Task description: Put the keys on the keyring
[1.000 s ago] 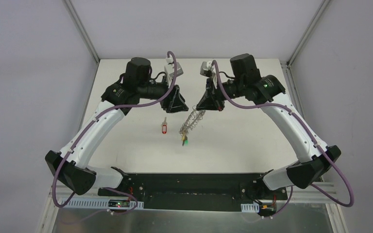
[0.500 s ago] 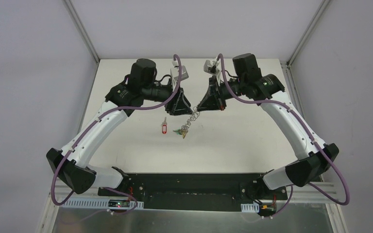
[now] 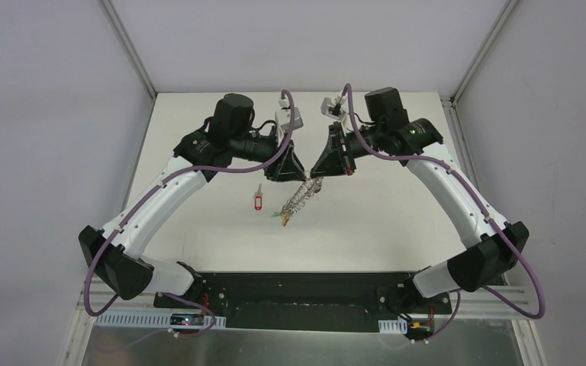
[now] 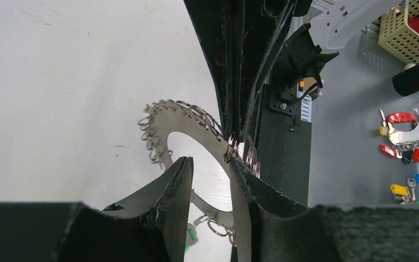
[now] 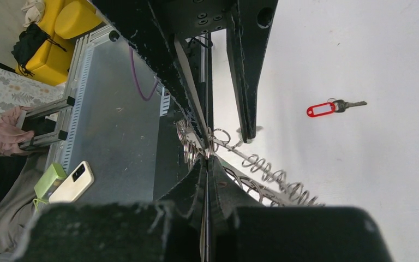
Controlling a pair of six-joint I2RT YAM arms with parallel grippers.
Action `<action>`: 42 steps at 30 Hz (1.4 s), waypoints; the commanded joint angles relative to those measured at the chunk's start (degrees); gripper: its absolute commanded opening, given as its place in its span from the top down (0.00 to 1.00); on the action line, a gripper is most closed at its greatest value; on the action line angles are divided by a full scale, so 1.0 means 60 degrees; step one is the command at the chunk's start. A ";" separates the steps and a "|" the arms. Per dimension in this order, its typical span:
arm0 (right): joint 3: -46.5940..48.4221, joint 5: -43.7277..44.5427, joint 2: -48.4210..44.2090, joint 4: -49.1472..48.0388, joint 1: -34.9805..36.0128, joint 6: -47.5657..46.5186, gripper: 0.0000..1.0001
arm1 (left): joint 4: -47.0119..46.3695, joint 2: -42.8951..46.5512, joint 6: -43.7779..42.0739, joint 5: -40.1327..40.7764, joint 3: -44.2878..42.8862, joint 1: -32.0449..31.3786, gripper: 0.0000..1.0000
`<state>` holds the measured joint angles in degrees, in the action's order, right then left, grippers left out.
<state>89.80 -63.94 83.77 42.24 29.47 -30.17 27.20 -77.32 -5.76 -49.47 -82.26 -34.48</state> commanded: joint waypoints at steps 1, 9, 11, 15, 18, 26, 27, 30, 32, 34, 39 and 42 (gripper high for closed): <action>-0.0017 -0.0696 0.0005 -0.0584 -0.0039 0.0118 1.00 | -0.0263 -0.0112 -0.0315 -0.0393 -0.0429 -0.0202 0.68; -0.0036 -0.0805 0.0059 -0.0630 -0.0035 0.0136 1.00 | -0.0110 -0.0303 -0.0620 -0.0531 -0.0587 -0.0357 0.74; -0.0067 -0.0801 0.0074 -0.0654 -0.0042 0.0136 1.00 | -0.0086 -0.0333 -0.0661 -0.0601 -0.0613 -0.0396 0.76; -0.0131 -0.0761 0.0087 -0.0685 -0.0060 0.0122 1.00 | 0.0033 -0.0356 -0.0803 -0.0776 -0.0598 -0.0446 0.89; -0.0206 -0.0638 0.0090 -0.0741 -0.0075 0.0122 1.00 | 0.0037 -0.0334 -0.0821 -0.0919 -0.0547 -0.0463 1.00; -0.0593 0.0853 -0.0285 -0.0981 -0.0072 0.0114 0.87 | 0.1258 -0.0034 -0.1200 0.0134 -0.0814 -0.0464 1.00; -0.0651 0.1111 -0.0386 -0.0972 -0.0076 0.0005 0.82 | 0.1491 0.0021 -0.1333 0.0378 -0.0885 -0.0464 1.00; -0.0728 0.1608 -0.0644 -0.0880 -0.0073 -0.0253 0.65 | 0.1826 0.0193 -0.1531 0.0811 -0.0925 -0.0464 1.00; -0.0721 0.1656 -0.0700 -0.0878 -0.0071 -0.0288 0.62 | 0.1959 0.0233 -0.1588 0.1091 -0.0956 -0.0485 1.00; -0.0714 0.1540 -0.0701 -0.0909 -0.0066 -0.0183 0.61 | 0.2084 0.0277 -0.1684 0.1336 -0.0975 -0.0519 1.00; -0.1025 0.0905 -0.0616 -0.1481 -0.0065 0.0440 0.61 | 0.2245 0.0407 -0.2013 0.1825 -0.0891 -0.0638 1.00; -0.1187 0.0521 -0.0525 -0.1824 -0.0065 0.0746 0.61 | 0.2038 0.0462 -0.1856 0.1440 -0.0743 -0.0652 1.00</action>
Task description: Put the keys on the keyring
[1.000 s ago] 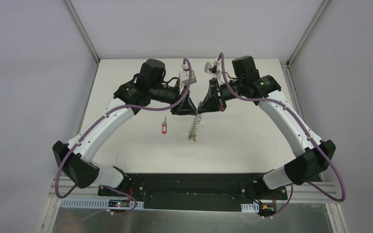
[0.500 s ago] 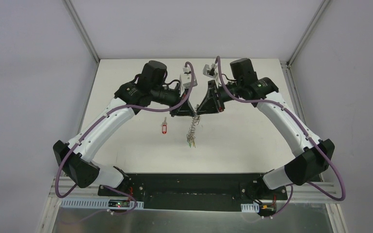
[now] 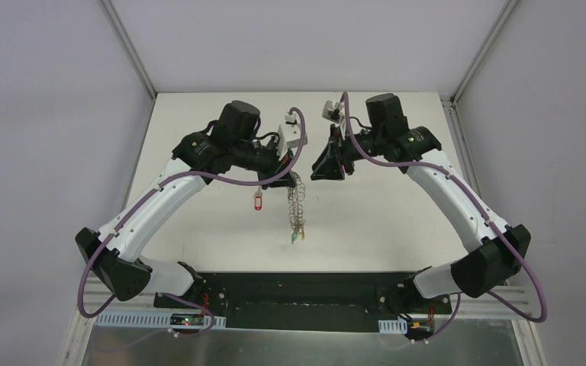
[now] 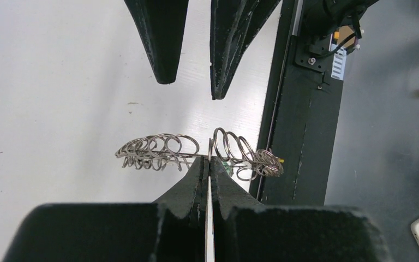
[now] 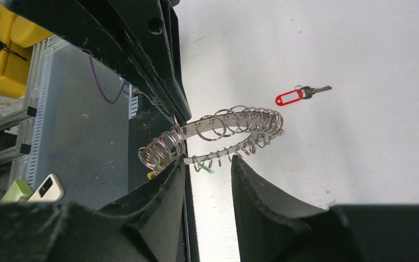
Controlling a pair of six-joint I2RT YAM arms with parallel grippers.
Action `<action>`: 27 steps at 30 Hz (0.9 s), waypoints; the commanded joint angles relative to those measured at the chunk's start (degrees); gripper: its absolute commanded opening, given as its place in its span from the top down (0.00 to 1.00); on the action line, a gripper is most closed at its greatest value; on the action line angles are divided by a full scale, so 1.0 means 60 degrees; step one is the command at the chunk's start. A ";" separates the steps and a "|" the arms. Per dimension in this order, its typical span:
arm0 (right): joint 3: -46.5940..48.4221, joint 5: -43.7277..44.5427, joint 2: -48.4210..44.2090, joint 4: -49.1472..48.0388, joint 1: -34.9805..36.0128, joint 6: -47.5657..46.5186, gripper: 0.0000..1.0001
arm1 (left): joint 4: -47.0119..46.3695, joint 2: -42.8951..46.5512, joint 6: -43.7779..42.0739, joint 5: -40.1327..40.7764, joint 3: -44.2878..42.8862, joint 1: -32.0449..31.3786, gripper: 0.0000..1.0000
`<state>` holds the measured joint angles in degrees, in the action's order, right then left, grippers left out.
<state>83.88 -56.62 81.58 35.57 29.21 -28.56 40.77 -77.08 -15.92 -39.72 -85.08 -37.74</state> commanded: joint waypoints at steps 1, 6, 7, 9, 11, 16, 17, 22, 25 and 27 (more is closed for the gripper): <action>-0.0229 -0.0848 -0.0098 -0.0807 -0.0020 0.0582 0.60 | -0.0327 0.0444 -0.0130 -0.0446 -0.0182 -0.0110 1.00; -0.0415 -0.1519 -0.0011 -0.1281 -0.0035 0.1073 0.60 | -0.0902 0.0429 0.0334 -0.1103 0.0191 -0.0110 1.00; -0.0451 -0.1577 -0.0019 -0.1334 -0.0033 0.1122 0.61 | -0.0943 0.0438 0.0395 -0.1123 0.0216 -0.0106 1.00; -0.0542 -0.1618 -0.0056 -0.1390 -0.0028 0.1139 0.62 | -0.0964 0.0421 0.0467 -0.1084 0.0221 -0.0098 1.00; -0.0700 -0.1664 -0.0097 -0.1475 -0.0029 0.1152 0.65 | -0.0980 0.0424 0.0546 -0.0989 0.0206 -0.0099 1.00; -0.1294 -0.1936 -0.0162 -0.1817 -0.0024 0.1260 0.72 | -0.1142 0.0428 0.0761 -0.0834 0.0245 -0.0097 1.00; -0.1402 -0.1990 -0.0162 -0.1881 -0.0021 0.1282 0.74 | -0.1162 0.0419 0.0756 -0.0822 0.0249 -0.0097 1.00; -0.1725 -0.2400 -0.0171 -0.2165 0.0004 0.1486 0.79 | -0.1174 0.0394 0.0442 -0.0883 0.0256 -0.0097 1.00; -0.1796 -0.2642 -0.0175 -0.2323 0.0037 0.1700 0.80 | -0.1068 0.0370 -0.0137 -0.1234 0.0299 -0.0069 1.00; -0.1835 -0.2771 -0.0180 -0.2397 0.0099 0.1793 0.81 | -0.1021 0.0354 -0.0582 -0.1668 0.0395 -0.0054 1.00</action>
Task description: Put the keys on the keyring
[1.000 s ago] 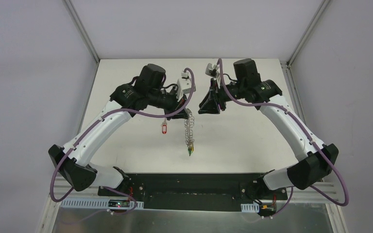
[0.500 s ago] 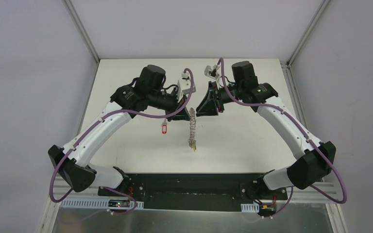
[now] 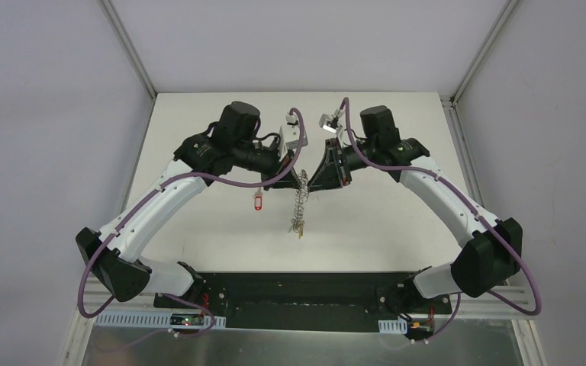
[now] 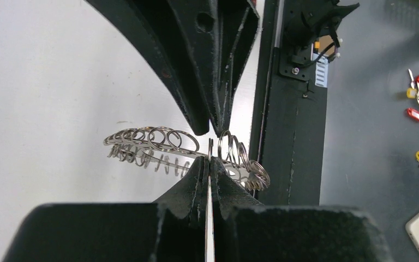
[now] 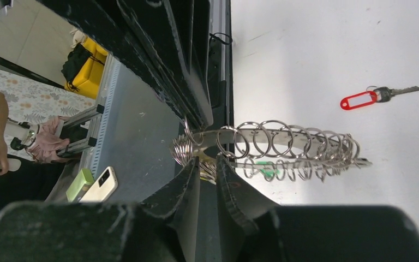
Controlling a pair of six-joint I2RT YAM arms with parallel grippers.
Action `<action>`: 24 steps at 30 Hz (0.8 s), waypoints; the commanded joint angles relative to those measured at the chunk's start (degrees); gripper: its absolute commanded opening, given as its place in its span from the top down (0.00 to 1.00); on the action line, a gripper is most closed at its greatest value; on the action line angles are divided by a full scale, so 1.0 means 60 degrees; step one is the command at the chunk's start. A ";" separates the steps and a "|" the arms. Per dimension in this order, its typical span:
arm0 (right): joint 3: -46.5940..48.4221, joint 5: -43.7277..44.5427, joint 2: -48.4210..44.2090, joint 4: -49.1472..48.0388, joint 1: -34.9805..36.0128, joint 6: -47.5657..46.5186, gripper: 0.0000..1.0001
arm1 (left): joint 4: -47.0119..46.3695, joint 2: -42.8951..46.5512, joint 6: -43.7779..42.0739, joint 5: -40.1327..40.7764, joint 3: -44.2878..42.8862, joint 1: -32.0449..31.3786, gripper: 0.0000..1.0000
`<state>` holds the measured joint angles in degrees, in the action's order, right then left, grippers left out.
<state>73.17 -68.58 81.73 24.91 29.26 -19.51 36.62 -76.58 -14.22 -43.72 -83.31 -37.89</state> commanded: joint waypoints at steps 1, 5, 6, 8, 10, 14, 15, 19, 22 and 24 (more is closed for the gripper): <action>-0.0093 -0.0861 -0.0216 -0.0696 0.0129 0.0410 0.81 | -0.0236 0.0250 -0.1177 -0.1221 0.0126 -0.0023 1.00; -0.0250 -0.1213 -0.0261 -0.0887 0.0181 0.0625 0.81 | 0.0589 0.0169 -0.2557 -0.2135 0.0049 -0.0021 1.00; -0.0255 -0.1145 -0.0307 -0.0793 0.0153 0.0522 0.82 | 0.0893 0.0158 -0.2996 -0.2370 -0.0001 -0.0027 1.00; -0.0257 -0.0938 -0.0421 -0.0601 -0.0018 0.0260 0.83 | 0.1619 0.0165 -0.4120 -0.2866 -0.0140 -0.0028 1.00; -0.0296 -0.0844 -0.0579 -0.0538 -0.0232 0.0132 0.83 | 0.2503 0.0165 -0.5241 -0.3146 -0.0296 -0.0028 1.00; -0.0247 -0.0501 -0.0852 0.0037 -0.0520 -0.0445 0.84 | 0.4504 0.0200 -0.7883 -0.3513 -0.0616 -0.0064 1.00; -0.0242 -0.0451 -0.0919 0.0161 -0.0548 -0.0554 0.84 | 0.4824 0.0224 -0.8261 -0.3579 -0.0641 -0.0071 1.00; -0.0305 -0.0322 -0.1093 0.0441 -0.0648 -0.0850 0.84 | 0.5888 0.0397 -0.9602 -0.3774 -0.0690 -0.0100 1.00; -0.0392 -0.0262 -0.1113 0.0449 -0.0674 -0.0879 0.84 | 0.6109 0.0526 -0.9686 -0.3779 -0.0665 -0.0101 1.00; -0.0430 -0.0253 -0.1094 0.0419 -0.0675 -0.0869 0.84 | 0.5968 0.0597 -0.9337 -0.3738 -0.0567 -0.0101 1.00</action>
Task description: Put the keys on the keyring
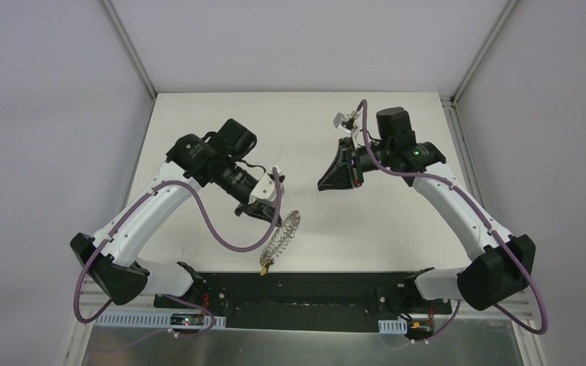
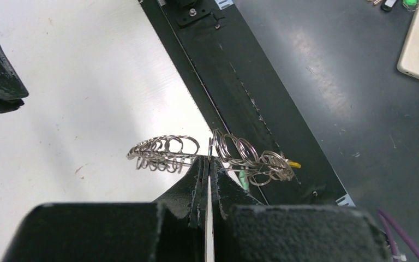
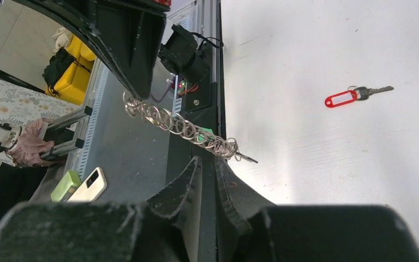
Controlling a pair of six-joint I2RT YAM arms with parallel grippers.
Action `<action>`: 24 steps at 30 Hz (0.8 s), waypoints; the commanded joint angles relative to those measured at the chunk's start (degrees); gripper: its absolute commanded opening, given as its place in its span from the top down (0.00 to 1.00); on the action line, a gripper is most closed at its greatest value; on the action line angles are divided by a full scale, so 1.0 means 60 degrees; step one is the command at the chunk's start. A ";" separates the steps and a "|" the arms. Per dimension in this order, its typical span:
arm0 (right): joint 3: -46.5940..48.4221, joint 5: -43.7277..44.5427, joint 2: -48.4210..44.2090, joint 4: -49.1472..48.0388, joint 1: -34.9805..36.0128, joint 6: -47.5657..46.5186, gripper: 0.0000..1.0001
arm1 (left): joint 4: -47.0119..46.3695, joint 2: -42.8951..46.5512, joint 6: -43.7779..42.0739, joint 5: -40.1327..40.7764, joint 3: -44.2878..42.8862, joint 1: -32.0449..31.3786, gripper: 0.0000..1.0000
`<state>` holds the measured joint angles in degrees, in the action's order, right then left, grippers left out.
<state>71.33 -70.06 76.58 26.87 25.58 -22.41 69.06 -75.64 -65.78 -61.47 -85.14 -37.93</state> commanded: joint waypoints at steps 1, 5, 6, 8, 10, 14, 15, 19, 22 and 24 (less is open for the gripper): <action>-0.0133 0.0001 -0.0218 0.0079 -0.0057 -0.0374 0.84 | 0.0312 0.0487 -0.0267 -0.0720 -0.0202 -0.0094 1.00; -0.0113 0.0073 -0.0139 0.0033 -0.0057 -0.0324 0.85 | -0.0086 0.0611 0.0320 -0.0540 -0.0004 -0.0094 1.00; -0.0111 0.0075 -0.0129 0.0018 -0.0048 -0.0315 0.85 | -0.0097 0.0629 0.0302 -0.0544 0.0040 -0.0094 1.00; -0.0111 0.0075 -0.0094 -0.0020 -0.0050 -0.0262 0.85 | 0.0012 0.0660 0.0056 -0.0642 0.0114 -0.0094 1.00; -0.0138 0.0075 -0.0051 -0.0094 -0.0050 -0.0197 0.85 | 0.0296 0.0681 -0.0470 -0.0797 0.0142 -0.0094 1.00; -0.0227 0.0112 -0.0029 -0.0191 -0.0048 -0.0136 0.85 | 0.0903 0.0689 -0.1391 -0.1008 0.0122 -0.0094 1.00; -0.0241 0.0126 -0.0022 -0.0187 -0.0058 -0.0132 0.85 | 0.1077 0.0709 -0.1590 -0.1038 0.0107 -0.0094 1.00; -0.0258 0.0176 0.0018 -0.0225 -0.0057 -0.0131 0.85 | 0.1506 0.0739 -0.2133 -0.1128 0.0070 -0.0094 1.00; -0.0272 0.0164 0.0058 -0.0245 -0.0050 -0.0104 0.85 | 0.1491 0.0755 -0.2052 -0.1123 0.0110 -0.0094 1.00; -0.0258 0.0181 0.0067 -0.0264 -0.0054 -0.0095 0.85 | 0.1006 0.0761 -0.1232 -0.1069 0.0166 -0.0094 1.00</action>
<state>69.69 -68.25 76.79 27.16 25.56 -22.81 75.83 -72.93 -74.37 -63.24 -84.33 -37.93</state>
